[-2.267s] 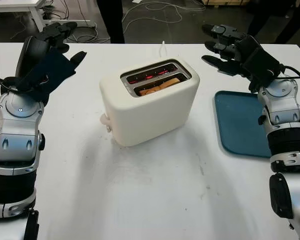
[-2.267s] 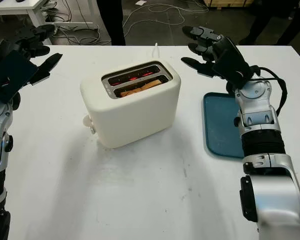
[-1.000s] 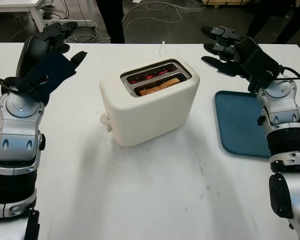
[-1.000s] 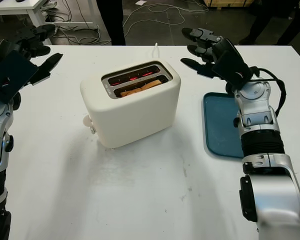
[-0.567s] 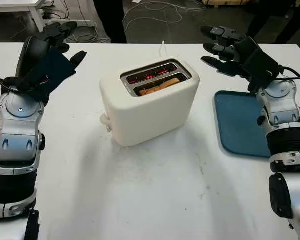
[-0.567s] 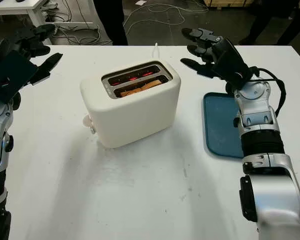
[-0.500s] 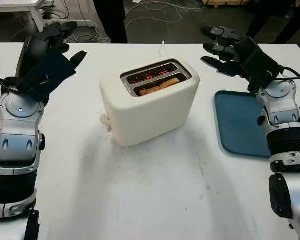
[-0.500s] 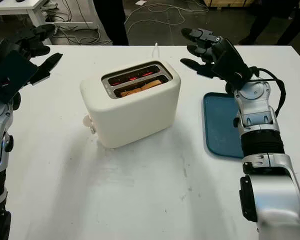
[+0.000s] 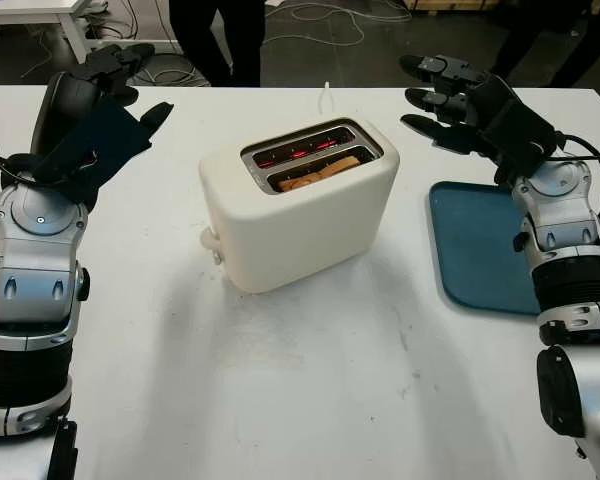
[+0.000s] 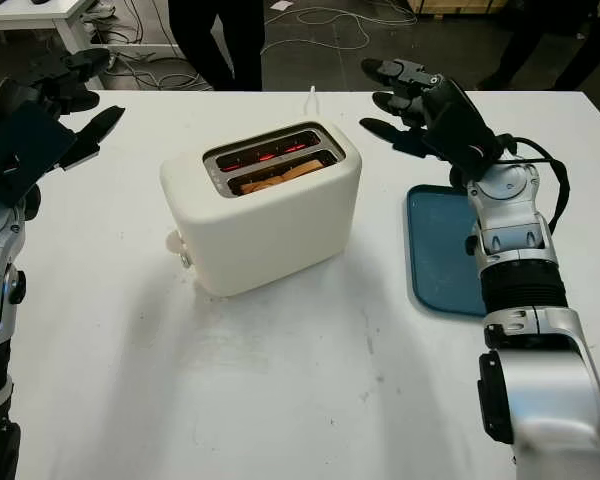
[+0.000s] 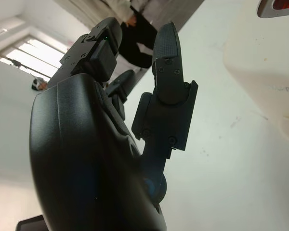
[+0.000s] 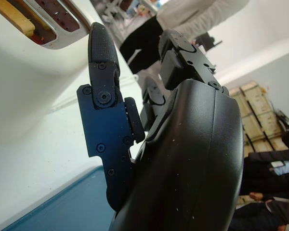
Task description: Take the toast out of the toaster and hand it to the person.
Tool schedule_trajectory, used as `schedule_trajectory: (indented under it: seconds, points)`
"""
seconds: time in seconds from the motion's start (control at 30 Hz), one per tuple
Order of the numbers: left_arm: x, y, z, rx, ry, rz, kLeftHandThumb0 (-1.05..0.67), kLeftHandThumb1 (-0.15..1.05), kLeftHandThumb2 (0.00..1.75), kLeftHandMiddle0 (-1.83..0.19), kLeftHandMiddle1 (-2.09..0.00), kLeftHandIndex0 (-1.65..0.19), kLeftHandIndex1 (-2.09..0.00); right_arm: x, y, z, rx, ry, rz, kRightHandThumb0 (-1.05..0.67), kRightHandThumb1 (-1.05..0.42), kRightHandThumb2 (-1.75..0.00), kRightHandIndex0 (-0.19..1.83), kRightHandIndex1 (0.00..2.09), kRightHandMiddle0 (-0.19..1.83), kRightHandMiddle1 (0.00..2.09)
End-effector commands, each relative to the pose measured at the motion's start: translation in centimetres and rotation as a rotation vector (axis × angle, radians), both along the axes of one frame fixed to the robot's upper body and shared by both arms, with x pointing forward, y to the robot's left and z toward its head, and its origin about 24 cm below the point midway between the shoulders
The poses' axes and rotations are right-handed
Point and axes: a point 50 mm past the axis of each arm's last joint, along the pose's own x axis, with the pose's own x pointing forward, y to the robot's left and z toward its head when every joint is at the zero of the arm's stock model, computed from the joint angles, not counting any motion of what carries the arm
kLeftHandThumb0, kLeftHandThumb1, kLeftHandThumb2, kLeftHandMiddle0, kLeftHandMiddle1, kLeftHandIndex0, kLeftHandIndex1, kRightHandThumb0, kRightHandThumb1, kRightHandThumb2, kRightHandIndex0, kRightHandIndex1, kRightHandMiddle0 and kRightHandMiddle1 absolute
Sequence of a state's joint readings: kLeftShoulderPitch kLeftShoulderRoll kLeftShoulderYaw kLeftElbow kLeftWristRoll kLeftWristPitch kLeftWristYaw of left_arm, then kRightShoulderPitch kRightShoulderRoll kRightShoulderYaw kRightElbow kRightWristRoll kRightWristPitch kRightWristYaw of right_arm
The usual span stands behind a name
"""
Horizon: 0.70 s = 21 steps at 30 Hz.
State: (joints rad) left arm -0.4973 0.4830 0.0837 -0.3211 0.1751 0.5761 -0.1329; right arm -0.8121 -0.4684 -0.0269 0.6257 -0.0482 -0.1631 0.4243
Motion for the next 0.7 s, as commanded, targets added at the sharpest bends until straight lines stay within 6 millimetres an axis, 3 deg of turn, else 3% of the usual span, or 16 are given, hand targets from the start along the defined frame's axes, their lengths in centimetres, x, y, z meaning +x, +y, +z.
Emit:
schedule_trajectory:
  seconds: [0.0,0.67]
  points:
    - [-0.10,0.08,-0.17,0.025,0.001,0.011,-0.48,0.92,0.38,-0.08,-0.91,-0.46,-0.10,0.09,0.14,0.40,0.021,-0.015,0.008,-0.61,-0.92,-0.19,0.43,0.00,0.41,0.00]
    - [-0.08,0.08,-0.29,0.010,0.005,0.011,-0.50,0.92,0.38,-0.06,-0.88,-0.44,-0.09,0.26,0.34,0.13,0.044,-0.001,0.015,-0.58,-0.92,-0.17,0.41,0.00,0.39,0.00]
